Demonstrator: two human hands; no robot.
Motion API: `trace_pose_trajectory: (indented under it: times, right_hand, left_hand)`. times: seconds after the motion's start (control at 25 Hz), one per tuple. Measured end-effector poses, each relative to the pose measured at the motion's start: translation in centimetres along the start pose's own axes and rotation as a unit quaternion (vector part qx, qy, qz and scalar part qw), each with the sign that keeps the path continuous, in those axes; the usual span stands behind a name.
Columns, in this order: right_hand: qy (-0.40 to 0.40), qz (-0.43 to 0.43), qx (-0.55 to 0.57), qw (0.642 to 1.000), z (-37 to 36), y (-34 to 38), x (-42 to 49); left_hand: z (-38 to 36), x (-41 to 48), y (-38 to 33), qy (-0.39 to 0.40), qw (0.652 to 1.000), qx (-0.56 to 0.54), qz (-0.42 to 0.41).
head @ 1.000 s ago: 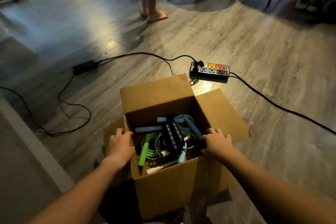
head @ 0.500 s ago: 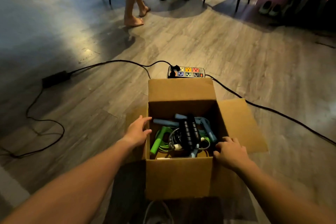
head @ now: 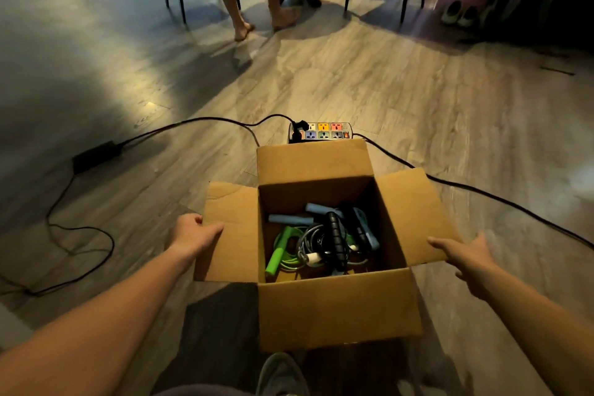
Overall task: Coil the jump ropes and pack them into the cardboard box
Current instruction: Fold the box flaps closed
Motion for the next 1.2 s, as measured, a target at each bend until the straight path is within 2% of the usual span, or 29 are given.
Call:
trace_pose_trajectory:
  times: [0.08, 0.12, 0.2, 0.28, 0.36, 0.44, 0.48, 0.56, 0.6, 0.72, 0.84, 1.0, 1.08, 1.16, 1.2]
  right_hand:
    - [-0.026, 0.002, 0.042, 0.999, 1.1, 1.4, 0.1]
    - [-0.024, 0.02, 0.062, 0.998, 1.3, 2.4, -0.5]
    - [0.019, 0.068, 0.107, 0.992, 1.0, 4.6, -2.8]
    - [0.081, 0.136, 0.1, 0.982, 0.0, 6.2, -5.7]
    - [0.134, 0.202, 0.037, 0.97, -1.8, 6.5, -7.3]
    - [0.188, 0.249, -0.089, 0.946, -3.8, 5.5, -7.8]
    - [0.218, 0.262, -0.155, 0.927, -4.6, 4.5, -7.9]
    - [0.263, 0.278, -0.234, 0.894, -5.7, 2.7, -8.0]
    - [0.28, 0.271, -0.237, 0.89, -5.8, 2.1, -8.1]
    - [0.32, 0.238, -0.193, 0.896, -5.7, 1.4, -8.6]
    - [0.315, 0.208, -0.148, 0.914, -5.0, 1.8, -8.4]
    - [0.297, 0.177, -0.127, 0.93, -2.9, 2.9, -7.8]
    - [0.278, 0.157, -0.065, 0.945, -2.1, 4.1, -7.5]
    - [0.274, 0.11, 0.004, 0.955, -2.0, 4.8, -7.1]
    - [0.276, 0.106, 0.016, 0.955, -2.1, 4.9, -7.0]
  left_hand:
    - [0.8, -0.6, -3.2, -0.021, 0.997, -0.001, -0.076]
    - [0.6, -1.4, -5.0, -0.008, 0.994, -0.011, -0.105]
    - [-1.1, -3.2, -7.5, 0.074, 0.989, -0.049, -0.12]
    - [-3.3, -5.0, -8.7, 0.158, 0.979, -0.039, -0.123]
    - [-5.3, -6.4, -8.7, 0.213, 0.958, 0.064, -0.18]
    - [-6.7, -7.6, -7.2, 0.255, 0.923, 0.181, -0.226]
    - [-7.2, -8.1, -6.0, 0.274, 0.912, 0.201, -0.231]
    - [-7.7, -8.5, -3.9, 0.302, 0.911, 0.175, -0.221]
    - [-7.6, -8.6, -3.0, 0.304, 0.915, 0.155, -0.215]
    - [-7.6, -8.8, -1.0, 0.322, 0.919, 0.124, -0.192]
    - [-7.9, -9.4, -0.8, 0.345, 0.915, 0.099, -0.182]
    - [-7.1, -9.3, -2.0, 0.352, 0.924, 0.082, -0.122]
    - [-6.4, -8.5, -1.8, 0.345, 0.937, 0.034, -0.038]
    - [-6.0, -7.9, -1.1, 0.347, 0.935, -0.028, 0.062]
    - [-6.0, -7.6, -0.9, 0.349, 0.932, -0.041, 0.085]
Point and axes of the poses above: each hand's wrist, its own x-axis towards the middle knuckle, its own z-axis out of the back of the hand, y = z × x, the point moved 7 cm from there along x, towards the middle knuckle, and after that the axes turned 13 degrees about -y, right-handed, at the moved point
